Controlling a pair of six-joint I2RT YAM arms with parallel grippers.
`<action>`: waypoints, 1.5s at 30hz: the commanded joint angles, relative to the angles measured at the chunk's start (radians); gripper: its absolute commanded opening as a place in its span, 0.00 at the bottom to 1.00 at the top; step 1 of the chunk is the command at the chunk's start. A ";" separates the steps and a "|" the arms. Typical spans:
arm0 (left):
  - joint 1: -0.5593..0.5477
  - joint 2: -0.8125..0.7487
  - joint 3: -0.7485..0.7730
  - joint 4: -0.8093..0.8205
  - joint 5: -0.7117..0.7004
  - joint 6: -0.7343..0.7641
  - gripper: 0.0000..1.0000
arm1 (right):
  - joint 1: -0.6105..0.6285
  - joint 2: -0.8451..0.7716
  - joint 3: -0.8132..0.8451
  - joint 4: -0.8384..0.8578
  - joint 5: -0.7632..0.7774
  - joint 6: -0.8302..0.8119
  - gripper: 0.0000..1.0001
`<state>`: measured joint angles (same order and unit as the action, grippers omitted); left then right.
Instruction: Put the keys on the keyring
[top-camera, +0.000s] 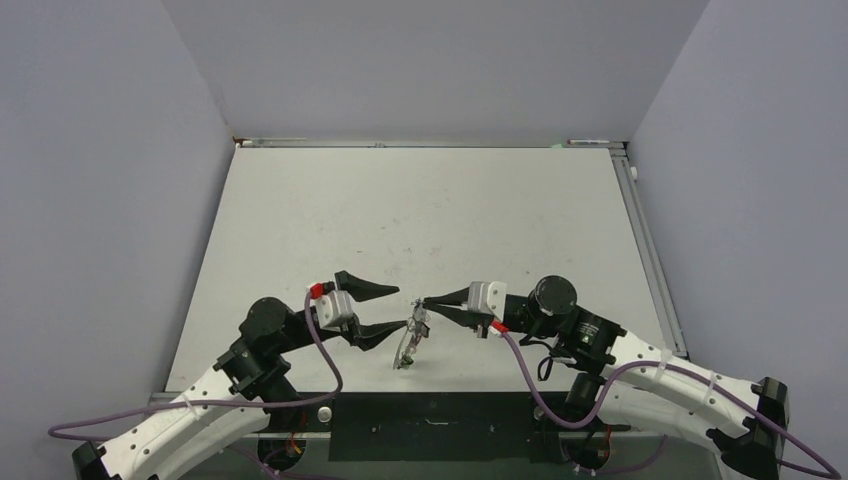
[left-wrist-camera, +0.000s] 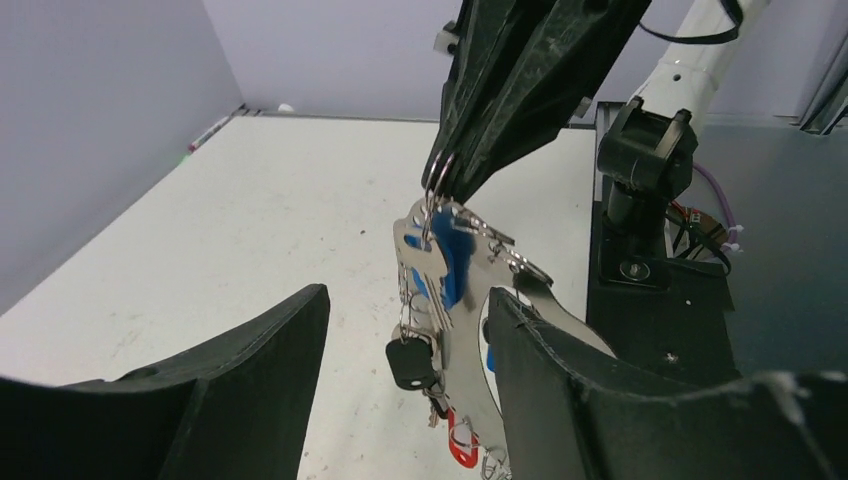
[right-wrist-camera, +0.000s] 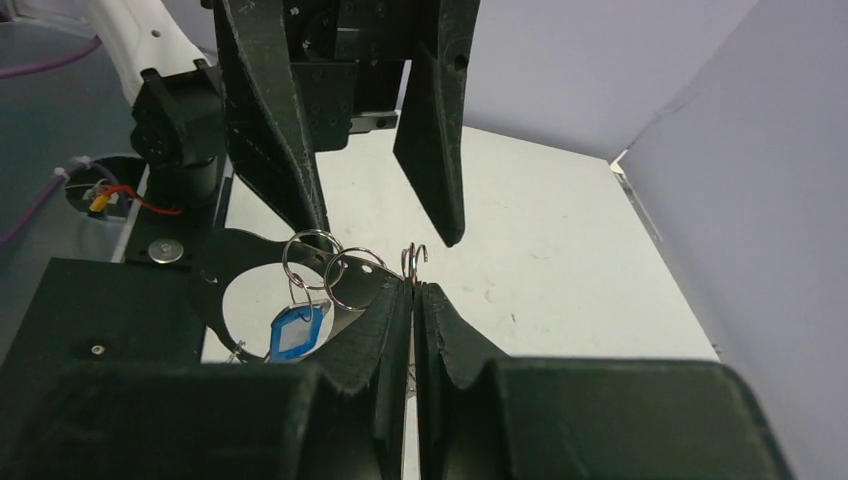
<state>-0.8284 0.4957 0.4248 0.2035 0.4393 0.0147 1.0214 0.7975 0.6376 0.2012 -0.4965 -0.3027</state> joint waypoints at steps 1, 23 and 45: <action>0.005 -0.039 0.008 0.106 0.074 0.048 0.54 | -0.006 0.011 0.052 0.084 -0.099 0.018 0.05; 0.022 -0.104 -0.104 0.279 0.037 -0.079 0.99 | -0.004 0.015 0.065 0.079 -0.142 0.017 0.05; 0.023 -0.005 -0.087 0.358 0.206 -0.143 0.46 | -0.003 0.054 0.062 0.131 -0.220 0.065 0.05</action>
<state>-0.8097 0.4763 0.3145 0.5014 0.6022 -0.1059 1.0214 0.8474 0.6525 0.2092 -0.6704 -0.2481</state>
